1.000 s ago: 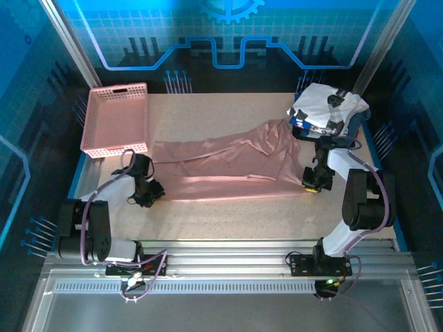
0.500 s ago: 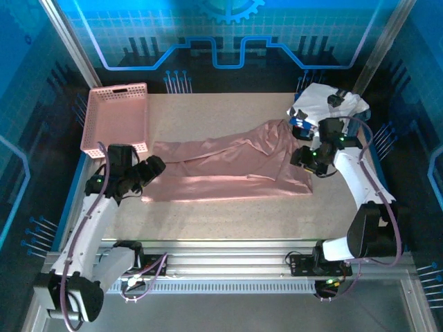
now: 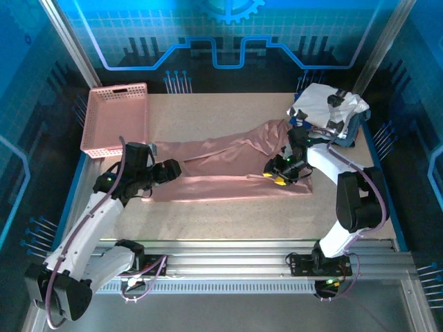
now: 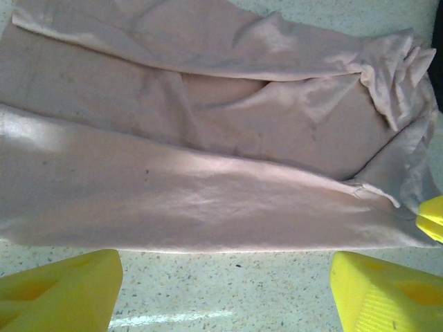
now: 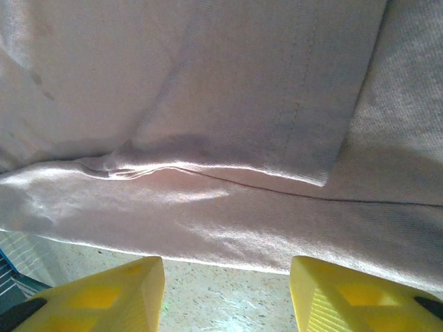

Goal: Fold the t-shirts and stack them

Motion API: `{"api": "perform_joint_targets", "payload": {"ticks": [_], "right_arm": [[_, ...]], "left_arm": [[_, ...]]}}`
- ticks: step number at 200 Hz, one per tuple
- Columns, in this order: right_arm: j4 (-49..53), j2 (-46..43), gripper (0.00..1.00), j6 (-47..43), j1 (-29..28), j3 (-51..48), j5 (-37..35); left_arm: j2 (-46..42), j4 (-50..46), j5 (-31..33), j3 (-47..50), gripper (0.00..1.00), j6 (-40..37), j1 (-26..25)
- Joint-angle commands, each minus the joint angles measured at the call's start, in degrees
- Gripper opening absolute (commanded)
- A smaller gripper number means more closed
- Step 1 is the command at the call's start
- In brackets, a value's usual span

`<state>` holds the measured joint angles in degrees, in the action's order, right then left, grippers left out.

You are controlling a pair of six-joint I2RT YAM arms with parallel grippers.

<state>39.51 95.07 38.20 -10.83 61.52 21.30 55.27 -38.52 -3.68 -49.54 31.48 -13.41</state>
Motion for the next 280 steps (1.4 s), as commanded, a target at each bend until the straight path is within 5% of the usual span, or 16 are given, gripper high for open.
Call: {"api": "perform_joint_targets", "payload": {"ticks": [1,197,245,280], "right_arm": [[-0.4,0.0,0.52,2.3,-0.4,-2.0,0.4],[-4.6,8.7,0.48,4.9,0.9,2.3,-3.4],[-4.3,9.4,0.38,4.6,1.7,2.4,-4.8],[-3.1,10.1,0.13,4.0,2.1,5.1,-5.7]], "left_arm": [[-1.4,-0.7,1.8,1.0,0.8,-0.8,-0.5],[-6.0,-2.3,2.3,2.5,0.8,-2.3,-0.5],[-6.1,-2.2,2.5,3.1,0.8,-2.3,-0.5],[-6.2,-2.2,2.5,3.4,0.8,-2.2,-0.5]]}}
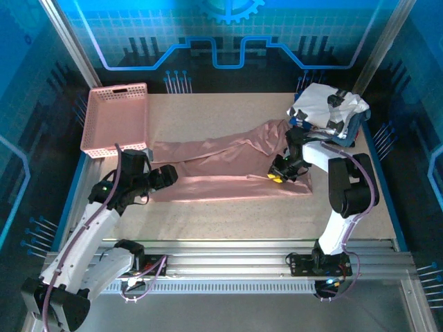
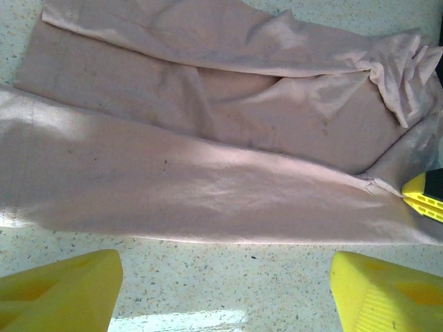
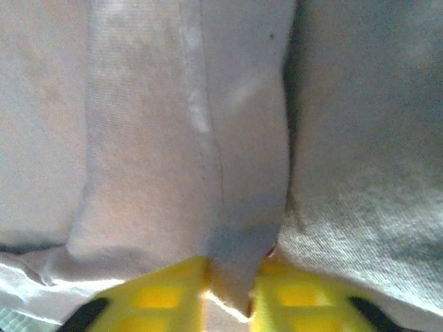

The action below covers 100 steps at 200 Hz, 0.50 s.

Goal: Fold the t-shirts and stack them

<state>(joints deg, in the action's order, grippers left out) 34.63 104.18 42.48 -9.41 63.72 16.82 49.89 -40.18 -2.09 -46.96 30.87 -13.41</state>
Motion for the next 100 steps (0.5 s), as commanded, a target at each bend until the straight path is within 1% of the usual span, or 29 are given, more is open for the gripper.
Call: {"api": "perform_joint_targets", "payload": {"ticks": [1,16,38,100], "right_arm": [[1.7,1.1,0.13,-0.4,0.7,3.0,-1.3],[2.4,2.0,0.06,-0.9,0.5,4.8,-0.9],[3.7,3.7,0.0,-1.8,-0.2,7.9,-1.1],[6.3,9.3,0.0,-2.8,-3.0,17.5,-0.2]], "left_arm": [[-0.8,-0.5,0.9,0.9,0.8,-1.5,-0.5],[-0.9,-0.1,0.7,1.5,0.8,-1.1,-0.5],[-1.0,0.6,0.2,2.3,0.8,-0.4,-0.5],[-1.3,0.9,-0.8,4.1,0.79,0.6,-0.5]]}}
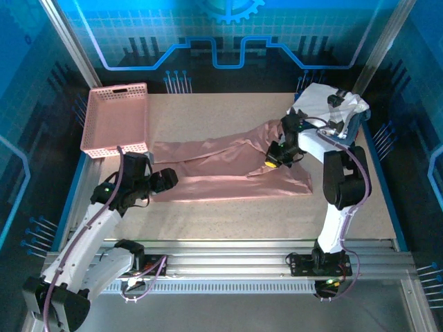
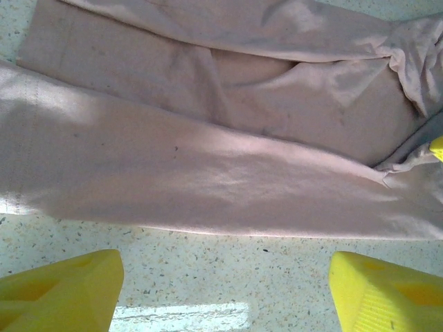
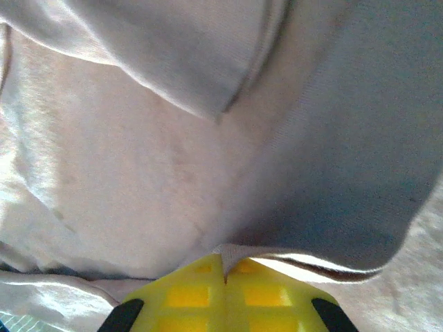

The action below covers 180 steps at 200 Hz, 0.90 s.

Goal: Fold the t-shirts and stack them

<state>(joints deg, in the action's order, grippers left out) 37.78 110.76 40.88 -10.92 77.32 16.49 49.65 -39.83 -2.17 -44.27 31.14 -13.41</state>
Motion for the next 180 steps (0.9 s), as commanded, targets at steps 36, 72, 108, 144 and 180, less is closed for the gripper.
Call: {"api": "perform_joint_targets", "payload": {"ticks": [36,72,108,144,180], "right_arm": [[4.4,6.1,0.01,-1.8,-3.2,9.0,-0.1],[5.6,9.5,0.02,-2.6,-4.9,13.5,0.0],[6.2,12.2,0.03,-2.9,-6.3,17.1,0.4],[7.7,15.1,0.12,-4.1,-7.5,20.5,0.9],[5.8,14.8,0.35,-3.9,-7.6,20.4,2.4]], "left_arm": [[-1.7,0.4,-1.2,2.6,0.79,0.9,-0.6],[-2.5,-0.1,-1.0,3.7,0.79,1.1,-0.6],[-3.3,-0.7,-0.8,4.8,0.78,1.4,-0.6],[-4.0,-1.1,-0.3,5.9,0.78,1.7,-0.6],[-4.5,-1.7,0.7,6.7,0.78,2.2,-0.6]]}}
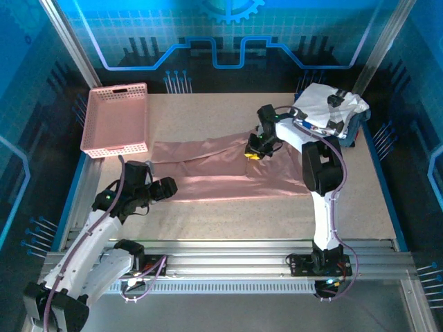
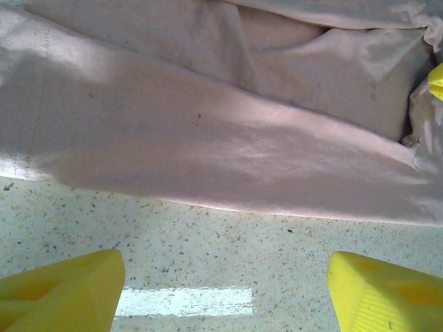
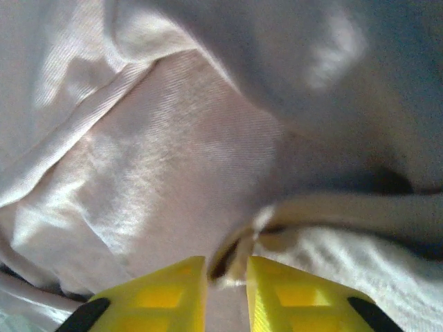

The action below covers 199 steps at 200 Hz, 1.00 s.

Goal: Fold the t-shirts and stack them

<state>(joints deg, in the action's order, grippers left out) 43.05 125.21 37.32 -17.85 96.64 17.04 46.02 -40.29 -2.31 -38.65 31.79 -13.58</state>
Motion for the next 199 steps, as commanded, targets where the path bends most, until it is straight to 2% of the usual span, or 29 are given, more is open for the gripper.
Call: {"api": "perform_joint_targets", "payload": {"ticks": [1,9,16,47,83,112,127,145,164,199], "right_arm": [[0.5,0.2,0.36,-0.4,-0.7,1.0,1.8],[0.2,-0.7,0.46,-0.6,-0.7,0.8,1.8],[0.0,-1.8,0.51,-1.1,-0.7,0.5,1.8],[-0.7,-11.3,0.62,-2.8,1.2,-5.0,0.5],[-0.9,-25.3,0.71,-5.2,8.5,-17.9,-1.6],[-4.7,-29.2,0.7,-5.7,15.8,-28.6,1.7],[-8.4,-28.9,0.68,-5.3,16.8,-32.4,2.6],[-11.6,-26.1,0.62,-3.8,16.7,-34.5,3.5],[-12.1,-23.8,0.53,-1.5,16.6,-35.9,1.4],[-8.0,-24.5,0.45,-1.4,16.3,-38.6,-6.9]], "left_arm": [[-0.9,-1.3,0.8,1.0,0.78,1.6,-0.4],[-0.8,-1.4,0.8,1.1,0.78,1.8,-0.5],[-0.6,-1.5,1.0,1.1,0.78,2.0,-0.5],[0.1,-1.7,1.2,0.3,0.78,3.5,-0.5],[4.1,1.8,-0.6,-0.8,0.78,5.5,-1.0],[13.2,6.3,-2.4,-2.6,0.78,6.3,-2.8],[19.2,7.3,-1.9,-4.7,0.78,5.8,-3.6],[24.5,10.6,-1.7,-5.4,0.73,6.7,-3.6],[28.8,13.0,-1.1,-5.5,0.68,8.1,-3.5],[33.6,12.7,0.8,-3.7,0.64,10.8,-3.3]]}}
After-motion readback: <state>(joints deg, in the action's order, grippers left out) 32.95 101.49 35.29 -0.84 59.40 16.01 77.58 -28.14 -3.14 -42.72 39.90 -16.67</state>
